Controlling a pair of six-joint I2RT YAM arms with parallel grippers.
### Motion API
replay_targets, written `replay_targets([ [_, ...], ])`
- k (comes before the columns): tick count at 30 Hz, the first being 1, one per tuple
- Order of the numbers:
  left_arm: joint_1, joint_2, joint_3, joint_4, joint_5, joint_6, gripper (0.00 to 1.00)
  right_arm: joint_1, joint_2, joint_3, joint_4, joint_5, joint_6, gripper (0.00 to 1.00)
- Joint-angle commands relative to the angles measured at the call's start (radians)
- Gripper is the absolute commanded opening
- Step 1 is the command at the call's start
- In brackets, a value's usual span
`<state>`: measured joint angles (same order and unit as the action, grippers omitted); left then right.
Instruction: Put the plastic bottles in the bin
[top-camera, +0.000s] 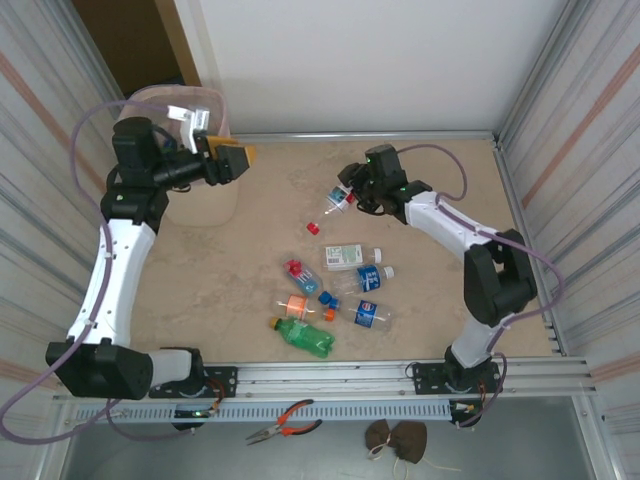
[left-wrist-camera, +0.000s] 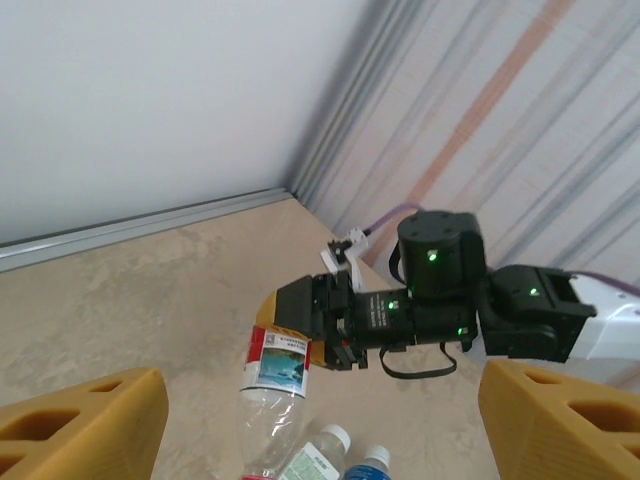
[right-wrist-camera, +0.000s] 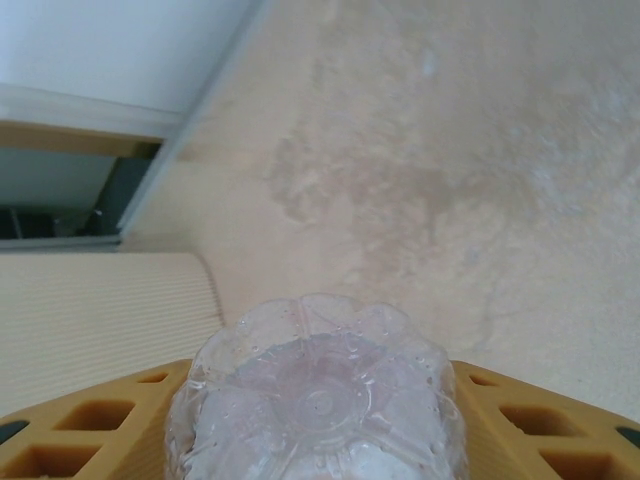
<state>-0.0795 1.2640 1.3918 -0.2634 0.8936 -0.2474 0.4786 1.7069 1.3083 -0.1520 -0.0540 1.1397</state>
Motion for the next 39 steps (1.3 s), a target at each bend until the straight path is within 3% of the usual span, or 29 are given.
replay_targets([
  [1,-0.053,0.021,0.011,0.047,0.012,0.051,0.82,0.026,-0.1,-0.014,0.021,0.052,-0.146,0.56],
  [11,-0.198,0.157,0.074,0.031,-0.022,0.115,0.84,0.122,-0.291,-0.002,0.021,0.152,-0.358,0.54],
  [25,-0.448,0.316,0.191,-0.113,-0.189,0.312,0.88,0.166,-0.372,0.038,-0.011,0.216,-0.35,0.57],
  [31,-0.494,0.365,0.228,-0.152,-0.282,0.341,0.87,0.165,-0.379,0.038,0.006,0.214,-0.334,0.56],
  [39,-0.519,0.38,0.209,-0.128,-0.232,0.363,0.82,0.165,-0.387,0.039,0.015,0.221,-0.331,0.56],
])
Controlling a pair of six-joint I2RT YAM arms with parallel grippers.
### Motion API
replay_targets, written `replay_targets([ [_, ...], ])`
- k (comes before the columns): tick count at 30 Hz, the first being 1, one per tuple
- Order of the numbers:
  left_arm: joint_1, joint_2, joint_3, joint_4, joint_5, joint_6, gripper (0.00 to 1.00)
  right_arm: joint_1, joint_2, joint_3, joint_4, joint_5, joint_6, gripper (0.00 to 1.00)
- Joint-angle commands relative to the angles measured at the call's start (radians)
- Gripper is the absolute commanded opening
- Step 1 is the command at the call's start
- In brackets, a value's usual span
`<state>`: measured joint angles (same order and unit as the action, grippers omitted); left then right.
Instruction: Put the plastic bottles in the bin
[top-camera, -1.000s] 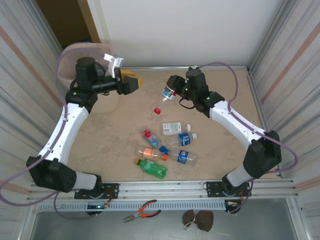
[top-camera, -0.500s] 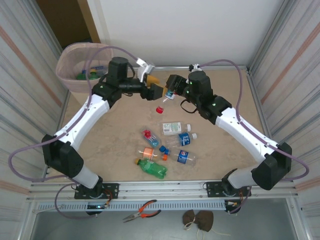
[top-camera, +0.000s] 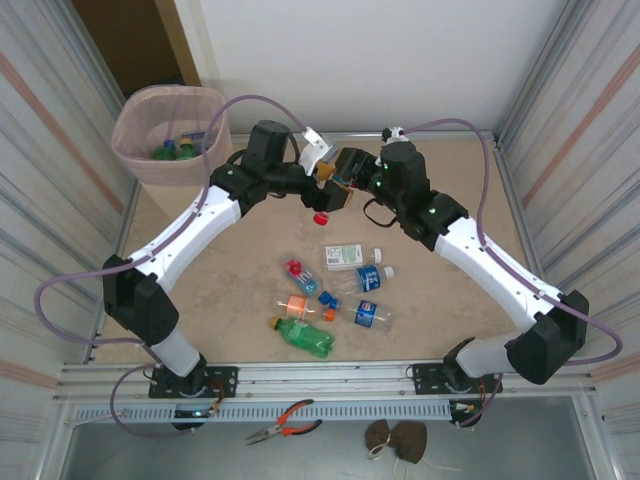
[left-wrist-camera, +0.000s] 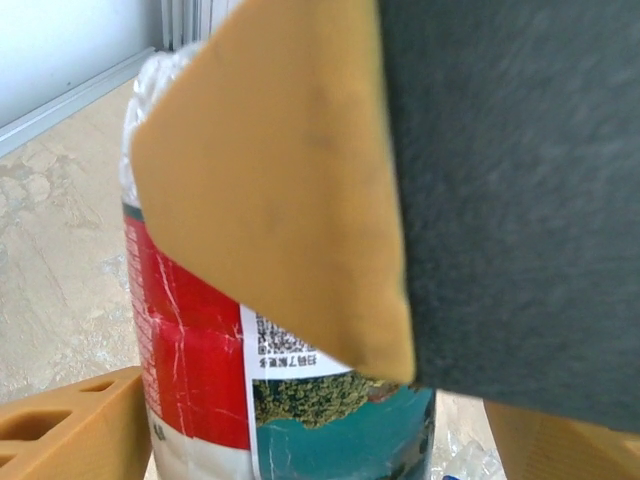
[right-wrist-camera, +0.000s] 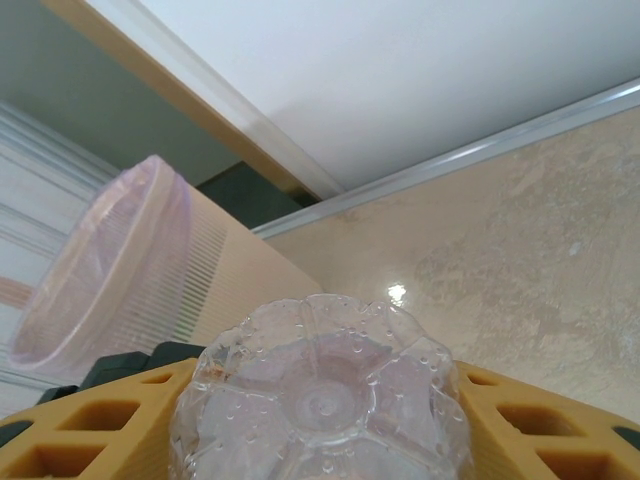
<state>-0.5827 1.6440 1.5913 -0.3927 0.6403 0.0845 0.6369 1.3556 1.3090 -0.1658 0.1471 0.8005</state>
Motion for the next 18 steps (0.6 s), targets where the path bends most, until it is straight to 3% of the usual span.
replay_targets([
  [1,-0.018,0.0,0.006,0.011,0.02,0.028,0.81,0.006,-0.038,0.039,0.029,0.02,0.008,0.56],
  [18,-0.018,-0.009,-0.072,0.152,0.04,0.003,0.73,0.01,-0.058,0.043,0.026,0.016,0.025,0.56],
])
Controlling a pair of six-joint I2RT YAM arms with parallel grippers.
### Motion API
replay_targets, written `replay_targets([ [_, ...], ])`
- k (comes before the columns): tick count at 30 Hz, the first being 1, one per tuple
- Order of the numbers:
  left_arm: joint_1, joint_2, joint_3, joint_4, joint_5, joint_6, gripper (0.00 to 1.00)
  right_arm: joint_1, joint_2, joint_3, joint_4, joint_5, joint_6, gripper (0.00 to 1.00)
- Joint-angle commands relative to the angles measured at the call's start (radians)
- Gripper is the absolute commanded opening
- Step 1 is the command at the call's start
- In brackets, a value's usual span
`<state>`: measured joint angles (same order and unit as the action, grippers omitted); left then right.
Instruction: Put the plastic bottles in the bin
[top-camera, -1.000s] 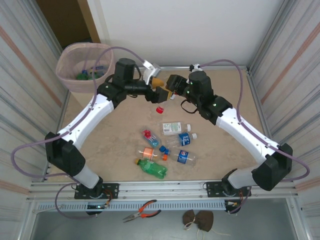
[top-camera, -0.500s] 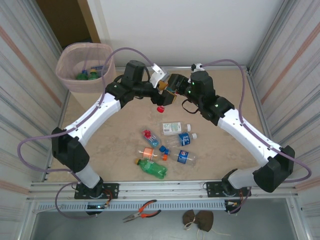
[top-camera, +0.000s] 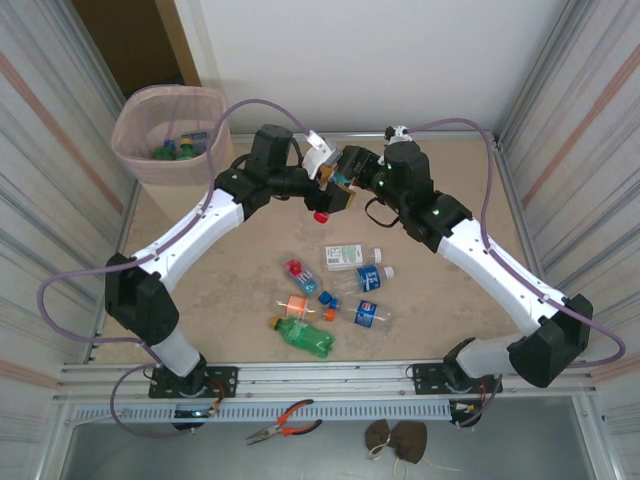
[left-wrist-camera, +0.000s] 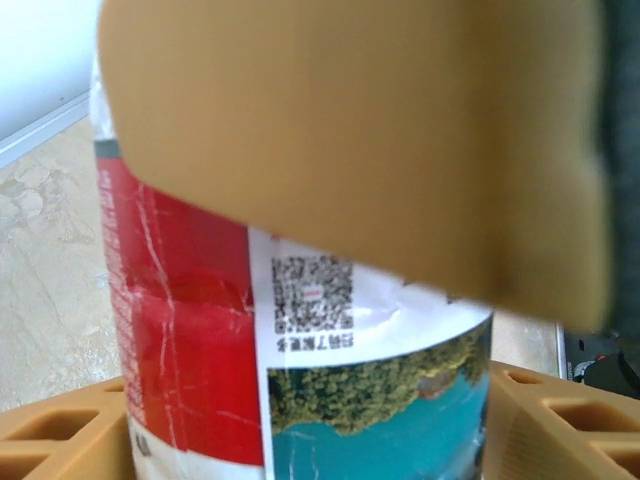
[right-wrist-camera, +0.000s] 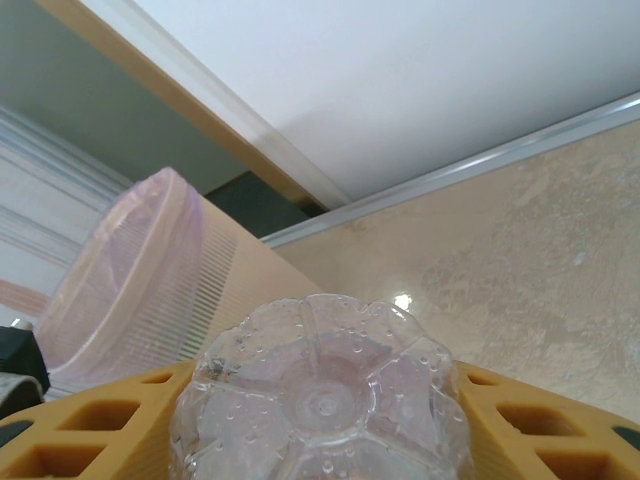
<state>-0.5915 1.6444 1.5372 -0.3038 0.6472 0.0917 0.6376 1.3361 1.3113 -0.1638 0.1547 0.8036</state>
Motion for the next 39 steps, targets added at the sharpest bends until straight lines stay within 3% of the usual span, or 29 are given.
replay_targets([
  [1,-0.009,-0.008,-0.019,0.066,0.03,-0.006,0.72,0.009,-0.037,0.04,0.024,0.008,0.024,0.56],
  [12,-0.009,-0.025,-0.04,0.079,0.013,-0.003,0.59,0.011,-0.042,0.037,0.018,0.019,0.028,0.57],
  [18,-0.006,-0.053,-0.044,0.061,-0.024,0.016,0.59,0.011,-0.057,0.055,-0.013,0.043,0.003,0.75],
  [23,0.028,-0.073,-0.017,0.015,-0.041,0.026,0.59,0.002,-0.101,0.06,-0.041,0.087,-0.042,0.8],
  [31,0.145,-0.114,0.071,-0.095,-0.066,0.077,0.59,-0.028,-0.156,0.05,-0.081,0.11,-0.059,0.8],
  [39,0.357,-0.104,0.263,-0.225,-0.065,0.127,0.6,-0.039,-0.179,0.026,-0.094,0.112,-0.055,0.8],
])
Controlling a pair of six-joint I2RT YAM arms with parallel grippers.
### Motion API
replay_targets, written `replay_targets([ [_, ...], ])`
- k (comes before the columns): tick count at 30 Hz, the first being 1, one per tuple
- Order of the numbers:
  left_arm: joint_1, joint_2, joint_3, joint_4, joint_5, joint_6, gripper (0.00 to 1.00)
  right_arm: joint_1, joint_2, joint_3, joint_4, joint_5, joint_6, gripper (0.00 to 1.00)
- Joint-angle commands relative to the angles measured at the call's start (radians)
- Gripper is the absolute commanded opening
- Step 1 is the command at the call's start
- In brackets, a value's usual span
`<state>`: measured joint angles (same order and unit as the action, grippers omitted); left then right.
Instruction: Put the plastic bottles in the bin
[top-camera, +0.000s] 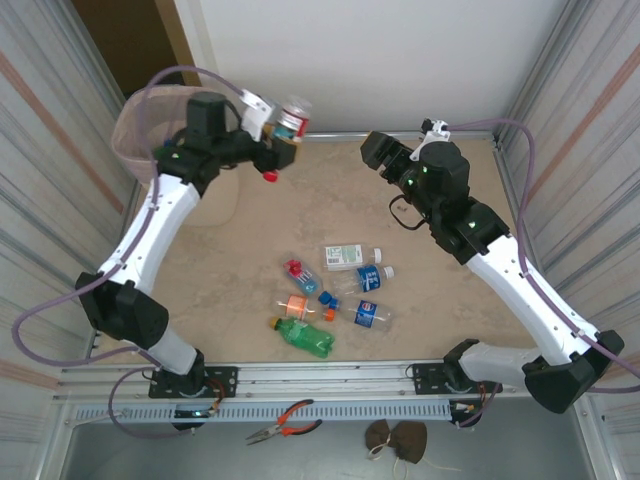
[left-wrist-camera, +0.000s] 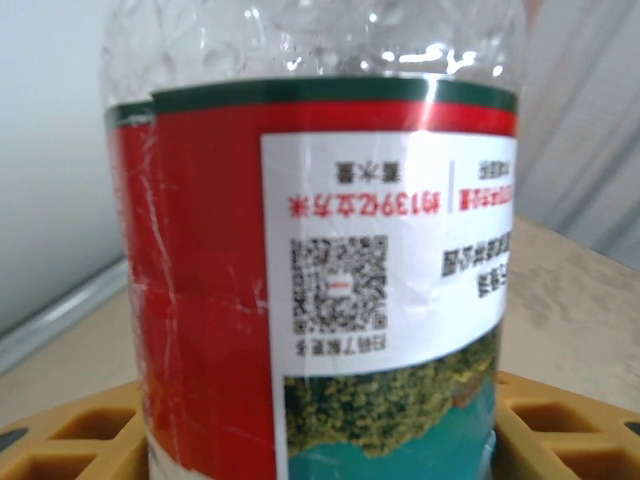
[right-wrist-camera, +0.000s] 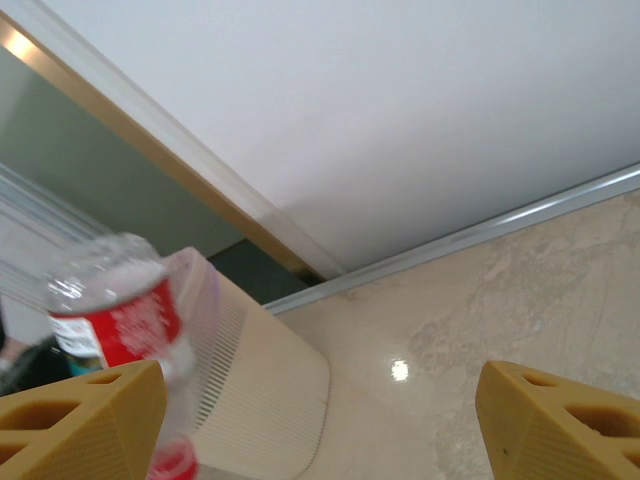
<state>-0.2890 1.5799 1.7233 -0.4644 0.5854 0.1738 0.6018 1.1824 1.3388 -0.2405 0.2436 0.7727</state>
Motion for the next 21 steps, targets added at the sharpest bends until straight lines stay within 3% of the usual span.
replay_targets([
  [1,0.084,-0.036,0.098,-0.072,-0.008,0.049,0.6,-0.005,-0.026,-0.003,-0.017,0.024,-0.023,0.8],
  [14,0.404,0.052,0.251,-0.082,-0.192,0.078,0.61,-0.008,-0.009,-0.008,-0.045,-0.003,-0.017,0.79],
  [21,0.479,0.102,0.232,-0.068,-0.333,0.091,0.59,-0.011,-0.004,-0.015,-0.045,-0.013,-0.014,0.79],
])
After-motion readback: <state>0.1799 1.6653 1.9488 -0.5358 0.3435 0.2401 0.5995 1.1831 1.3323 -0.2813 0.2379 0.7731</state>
